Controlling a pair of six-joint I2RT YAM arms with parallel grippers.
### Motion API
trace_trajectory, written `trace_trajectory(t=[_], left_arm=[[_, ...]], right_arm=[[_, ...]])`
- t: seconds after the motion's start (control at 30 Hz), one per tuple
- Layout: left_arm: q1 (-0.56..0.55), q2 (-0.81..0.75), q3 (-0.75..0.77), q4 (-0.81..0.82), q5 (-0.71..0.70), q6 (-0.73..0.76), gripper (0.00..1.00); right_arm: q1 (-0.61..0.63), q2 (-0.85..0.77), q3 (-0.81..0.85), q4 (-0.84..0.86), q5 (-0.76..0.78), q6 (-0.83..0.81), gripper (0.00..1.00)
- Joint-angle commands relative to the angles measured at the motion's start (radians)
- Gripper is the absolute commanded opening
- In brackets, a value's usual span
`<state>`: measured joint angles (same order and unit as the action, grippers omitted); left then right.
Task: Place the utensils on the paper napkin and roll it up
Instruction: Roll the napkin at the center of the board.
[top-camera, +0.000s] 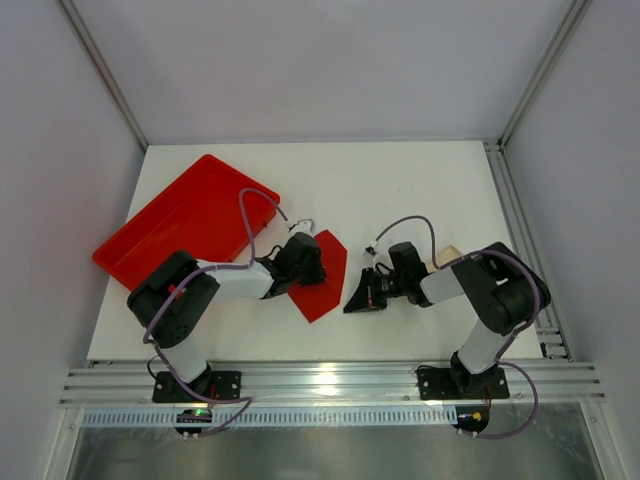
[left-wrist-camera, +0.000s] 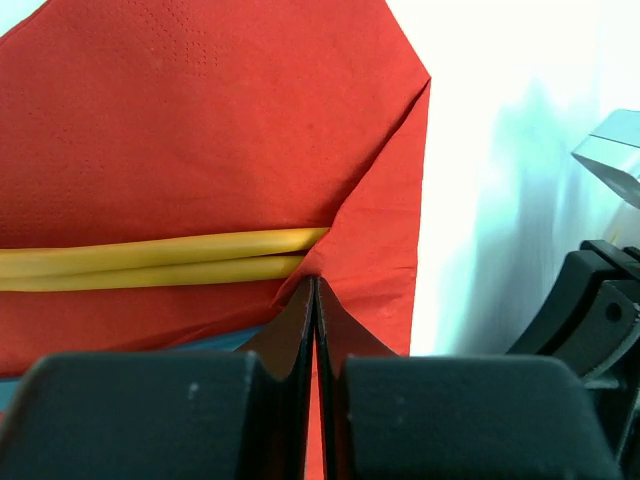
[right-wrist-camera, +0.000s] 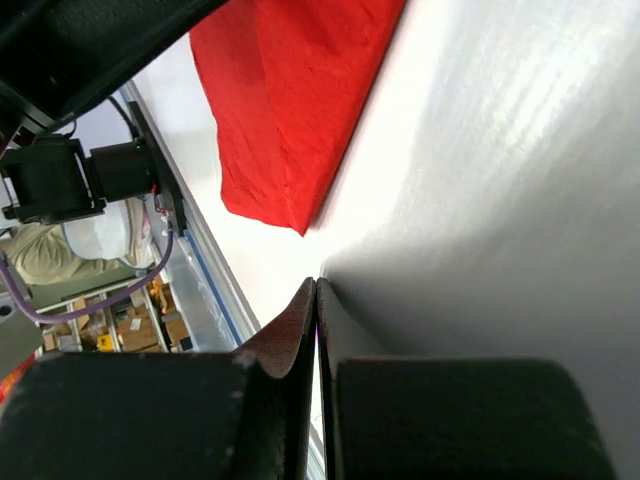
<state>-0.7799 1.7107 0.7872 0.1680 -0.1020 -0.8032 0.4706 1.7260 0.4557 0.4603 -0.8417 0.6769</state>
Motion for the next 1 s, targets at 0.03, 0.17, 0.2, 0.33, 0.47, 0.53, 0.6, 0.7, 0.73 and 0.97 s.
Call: trace_trajectory(t=[0.03, 0.17, 0.2, 0.33, 0.47, 0.53, 0.6, 0.7, 0.73, 0.97], left_arm=[[0.005, 0.007, 0.01, -0.015, -0.021, 0.016, 0.0], [0.005, 0.006, 0.009, -0.015, -0.018, 0.018, 0.0], [0.005, 0.004, 0.009, -0.013, -0.018, 0.018, 0.0], [0.005, 0.006, 0.012, -0.012, -0.015, 0.016, 0.0], [0.005, 0.001, 0.012, -0.016, -0.015, 0.018, 0.0], [0.005, -0.003, 0.012, -0.016, -0.015, 0.019, 0.0], [0.005, -0.006, 0.012, -0.018, -0.015, 0.021, 0.0], [0.005, -0.01, 0.012, -0.019, -0.018, 0.022, 0.0], [0.005, -0.01, 0.012, -0.021, -0.016, 0.021, 0.0], [0.005, -0.013, 0.01, -0.019, -0.015, 0.019, 0.0]], right_arm=[[0.007, -0.104, 0.03, -0.13, 0.065, -0.059, 0.04], [0.003, -0.106, 0.135, -0.178, 0.082, -0.073, 0.04], [0.002, -0.094, 0.153, -0.183, 0.079, -0.073, 0.04], [-0.003, -0.017, 0.233, -0.173, 0.07, -0.068, 0.04], [-0.003, 0.058, 0.285, -0.149, 0.064, -0.06, 0.04], [-0.004, 0.086, 0.285, -0.135, 0.064, -0.059, 0.04], [-0.004, 0.102, 0.281, -0.127, 0.059, -0.059, 0.04], [-0.006, 0.107, 0.252, -0.111, 0.059, -0.059, 0.04], [-0.006, 0.109, 0.241, -0.103, 0.059, -0.059, 0.04], [-0.004, 0.142, 0.232, -0.083, 0.085, -0.065, 0.04]])
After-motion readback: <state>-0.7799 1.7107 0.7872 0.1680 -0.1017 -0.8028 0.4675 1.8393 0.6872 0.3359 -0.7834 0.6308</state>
